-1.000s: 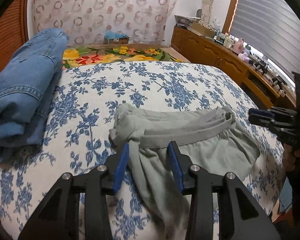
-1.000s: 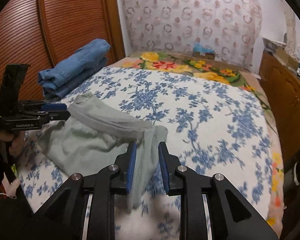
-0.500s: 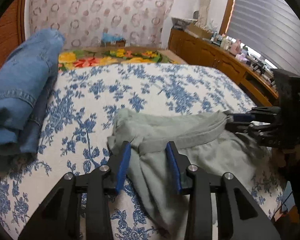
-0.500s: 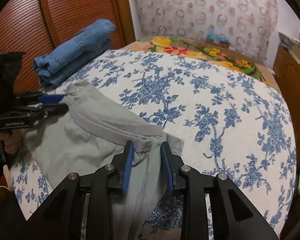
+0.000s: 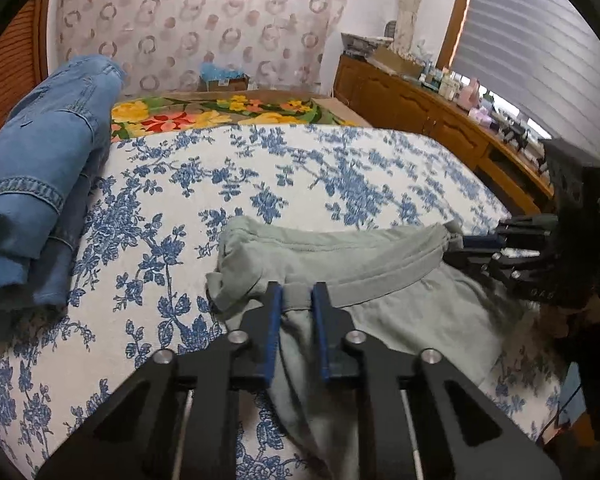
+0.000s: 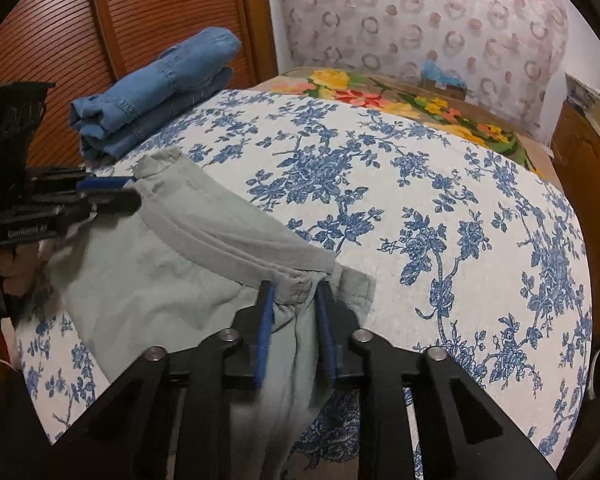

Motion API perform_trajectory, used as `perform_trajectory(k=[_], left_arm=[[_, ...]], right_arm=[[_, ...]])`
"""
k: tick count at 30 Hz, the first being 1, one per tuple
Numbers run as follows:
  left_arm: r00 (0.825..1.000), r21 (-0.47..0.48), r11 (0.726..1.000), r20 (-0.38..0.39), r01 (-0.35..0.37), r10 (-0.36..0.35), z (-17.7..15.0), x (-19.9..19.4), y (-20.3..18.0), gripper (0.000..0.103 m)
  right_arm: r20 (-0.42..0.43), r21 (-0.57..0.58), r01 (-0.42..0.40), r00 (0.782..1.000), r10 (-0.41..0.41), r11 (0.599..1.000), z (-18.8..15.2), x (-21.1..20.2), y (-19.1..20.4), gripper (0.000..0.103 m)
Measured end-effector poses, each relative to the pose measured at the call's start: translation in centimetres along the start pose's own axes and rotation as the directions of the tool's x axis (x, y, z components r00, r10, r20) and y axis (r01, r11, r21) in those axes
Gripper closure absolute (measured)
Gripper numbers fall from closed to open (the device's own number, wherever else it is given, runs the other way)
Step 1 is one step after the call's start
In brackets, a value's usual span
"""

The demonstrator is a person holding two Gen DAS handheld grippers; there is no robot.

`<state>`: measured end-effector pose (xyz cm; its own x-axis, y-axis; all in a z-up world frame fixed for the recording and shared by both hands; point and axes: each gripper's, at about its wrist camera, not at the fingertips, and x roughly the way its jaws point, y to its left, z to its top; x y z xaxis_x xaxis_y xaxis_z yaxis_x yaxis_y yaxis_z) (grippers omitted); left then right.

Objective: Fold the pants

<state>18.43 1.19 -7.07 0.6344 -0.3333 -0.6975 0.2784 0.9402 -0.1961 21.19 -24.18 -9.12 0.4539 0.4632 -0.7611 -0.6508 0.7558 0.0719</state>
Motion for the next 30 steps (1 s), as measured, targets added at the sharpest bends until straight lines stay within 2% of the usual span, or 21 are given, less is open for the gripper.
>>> perform_trajectory(k=[6,10,12,17,22,29,30], left_arm=[[0.997,0.025,1.000,0.075,0.011,-0.013,0.7,-2.8,-1.2,0.096],[0.994,0.025,1.000,0.110,0.002,-0.005,1.9,-3.2,-0.9,0.096],[0.996,0.017,1.000,0.090,-0.007,0.006,2.5,-2.1,-0.5,0.096],[0.999,0.017,0.999,0.002,-0.048,0.048,2.4,1.1,0.3,0.094],[0.997,0.008,0.998,-0.039,-0.063,0.063,1.8,2.0,0.7,0.086],[0.994,0.021,0.995,-0.057,-0.094,0.095,1.6,2.2,0.8,0.073],[0.993,0.024,0.995,-0.059,-0.096,0.097,1.5,2.3,0.8,0.072]], right_arm=[[0.077,0.006,0.008,0.997,-0.008,1.000,0.4,-2.2,0.5,0.094],[0.141,0.011,0.035,0.989,-0.037,0.999,1.3,-3.7,0.5,0.094],[0.143,0.016,0.046,0.989,-0.048,0.999,1.7,-3.5,0.5,0.094],[0.065,-0.002,0.093,0.994,-0.093,0.996,1.8,-0.5,0.6,0.094],[0.029,0.000,0.106,0.994,-0.106,0.994,1.3,0.8,0.4,0.093],[0.030,0.041,0.094,0.995,-0.095,0.995,1.3,0.2,-0.2,0.082],[0.033,0.047,0.096,0.995,-0.098,0.994,1.3,-0.1,-0.2,0.078]])
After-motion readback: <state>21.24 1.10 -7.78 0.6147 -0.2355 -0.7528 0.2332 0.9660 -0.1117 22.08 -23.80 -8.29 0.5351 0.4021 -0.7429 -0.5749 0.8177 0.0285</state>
